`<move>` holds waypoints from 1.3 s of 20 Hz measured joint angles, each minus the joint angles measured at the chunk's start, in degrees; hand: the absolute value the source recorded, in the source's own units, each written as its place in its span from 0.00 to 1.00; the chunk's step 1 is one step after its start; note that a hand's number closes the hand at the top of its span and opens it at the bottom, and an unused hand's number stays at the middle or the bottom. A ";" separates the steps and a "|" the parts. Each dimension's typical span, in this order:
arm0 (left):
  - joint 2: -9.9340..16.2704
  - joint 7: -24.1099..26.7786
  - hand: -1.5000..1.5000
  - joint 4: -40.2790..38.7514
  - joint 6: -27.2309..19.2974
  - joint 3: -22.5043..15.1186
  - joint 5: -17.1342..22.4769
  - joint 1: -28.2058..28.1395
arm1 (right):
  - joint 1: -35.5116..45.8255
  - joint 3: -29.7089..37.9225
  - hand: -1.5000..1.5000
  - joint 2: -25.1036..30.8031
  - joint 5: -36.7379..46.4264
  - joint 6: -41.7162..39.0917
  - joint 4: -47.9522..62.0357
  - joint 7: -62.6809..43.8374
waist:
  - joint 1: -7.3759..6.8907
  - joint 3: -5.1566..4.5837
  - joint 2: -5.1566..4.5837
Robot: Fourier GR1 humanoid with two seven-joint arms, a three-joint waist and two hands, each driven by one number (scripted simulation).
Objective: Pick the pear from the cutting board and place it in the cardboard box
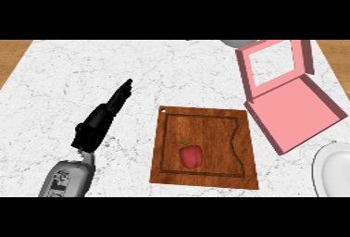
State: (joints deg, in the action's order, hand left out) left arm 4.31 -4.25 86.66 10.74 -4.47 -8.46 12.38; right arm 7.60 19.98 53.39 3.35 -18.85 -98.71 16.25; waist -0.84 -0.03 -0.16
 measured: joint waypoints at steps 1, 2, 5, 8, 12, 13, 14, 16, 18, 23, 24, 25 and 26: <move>0.18 -0.03 0.50 0.95 0.31 -0.07 0.15 -0.90 | 1.18 -1.08 1.00 -0.38 1.80 0.53 1.34 0.62 | -0.03 0.01 0.01; 0.26 -0.51 0.50 1.78 0.42 -0.20 0.08 -1.23 | 2.54 -2.56 1.00 -1.02 3.57 1.20 2.23 0.71 | -0.05 0.02 0.02; -0.06 -0.43 0.50 1.30 0.27 -0.10 -0.15 -0.90 | 6.42 -6.60 1.00 -3.03 8.77 2.92 5.56 1.12 | 0.01 0.02 0.01; 0.00 0.43 0.50 0.72 0.20 0.44 -0.16 -0.84 | 8.36 -10.58 1.00 -6.15 14.72 6.13 9.36 3.20 | 0.02 0.01 -0.01; -0.19 -0.30 0.50 0.95 0.27 0.35 -0.33 -0.54 | 13.50 -15.11 1.00 -9.90 19.48 7.34 16.12 2.85 | -0.10 0.02 -0.04; 0.24 -0.14 0.50 0.92 0.65 0.78 -0.04 -0.35 | 14.30 -15.59 0.00 -10.83 19.82 7.26 18.33 2.65 | -0.16 0.02 -0.06; 0.38 -0.38 0.50 0.97 0.84 0.94 0.11 -0.01 | 15.01 -16.09 0.00 -11.85 19.90 6.89 20.12 1.78 | -0.19 0.03 -0.07; 0.39 0.48 0.50 -0.12 0.76 1.04 -0.17 0.22 | 16.30 -16.93 0.00 -13.70 19.83 5.90 24.37 1.15 | -0.25 0.04 -0.15; -0.14 0.27 0.50 -0.96 0.37 0.90 -0.49 1.14 | 18.21 -17.38 0.00 -14.86 19.88 4.56 28.80 1.72 | -0.16 0.04 -0.15; -0.41 -1.33 0.50 1.19 0.53 0.72 -0.23 0.44 | 21.74 -16.53 0.00 -18.38 19.04 3.47 37.71 6.02 | -0.02 0.06 -0.03; -0.26 -1.08 0.50 1.23 0.58 0.80 -0.27 0.17 | 22.46 -15.45 0.00 -18.67 17.73 2.71 39.32 6.85 | -0.05 0.08 -0.05; -0.39 -0.91 0.50 1.41 0.54 0.59 -0.37 -0.22 | 23.16 -14.05 0.00 -19.07 16.13 2.24 40.85 7.67 | -0.10 0.09 -0.07; -0.37 -1.44 0.50 2.28 0.65 0.49 -0.24 -0.53 | 23.44 -12.52 0.00 -19.72 14.36 2.08 41.83 8.16 | -0.11 0.09 -0.02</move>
State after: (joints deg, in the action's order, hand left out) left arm 3.94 -5.69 88.94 11.38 -3.98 -8.70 11.85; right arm 31.03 7.47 33.67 17.71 -16.77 -56.87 24.40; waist -0.95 0.06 -0.18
